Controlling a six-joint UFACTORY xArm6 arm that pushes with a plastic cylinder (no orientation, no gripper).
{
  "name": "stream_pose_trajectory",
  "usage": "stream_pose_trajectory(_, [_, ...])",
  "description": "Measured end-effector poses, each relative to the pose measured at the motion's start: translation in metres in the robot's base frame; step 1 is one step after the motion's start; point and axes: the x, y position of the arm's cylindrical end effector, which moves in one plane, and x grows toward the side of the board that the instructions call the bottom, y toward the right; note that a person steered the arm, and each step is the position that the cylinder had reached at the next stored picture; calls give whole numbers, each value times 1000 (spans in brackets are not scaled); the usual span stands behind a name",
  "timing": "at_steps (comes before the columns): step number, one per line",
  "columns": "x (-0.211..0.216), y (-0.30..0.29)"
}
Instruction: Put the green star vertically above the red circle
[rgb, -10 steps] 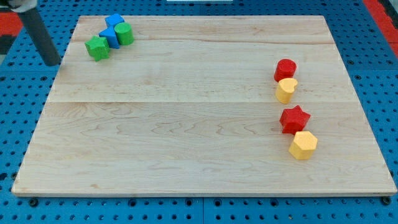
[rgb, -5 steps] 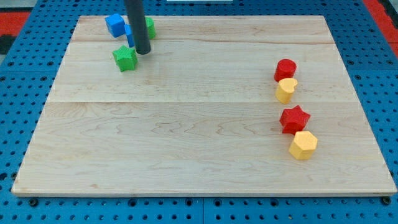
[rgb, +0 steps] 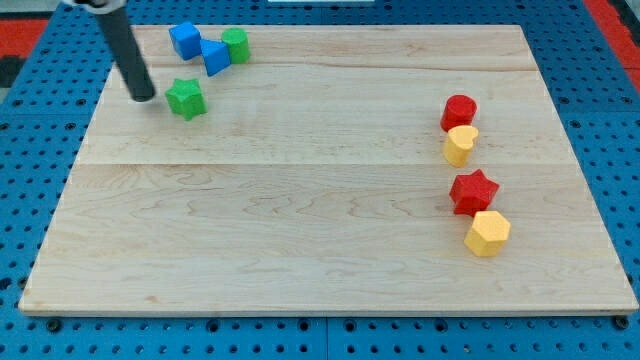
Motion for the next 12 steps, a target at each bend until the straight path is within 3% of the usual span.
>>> stream_pose_trajectory(1, [1,72])
stream_pose_trajectory(4, [55,153])
stream_pose_trajectory(6, [-2,217])
stream_pose_trajectory(9, [-60,218])
stream_pose_trajectory(10, [-65,226])
stream_pose_trajectory(12, [-32,300])
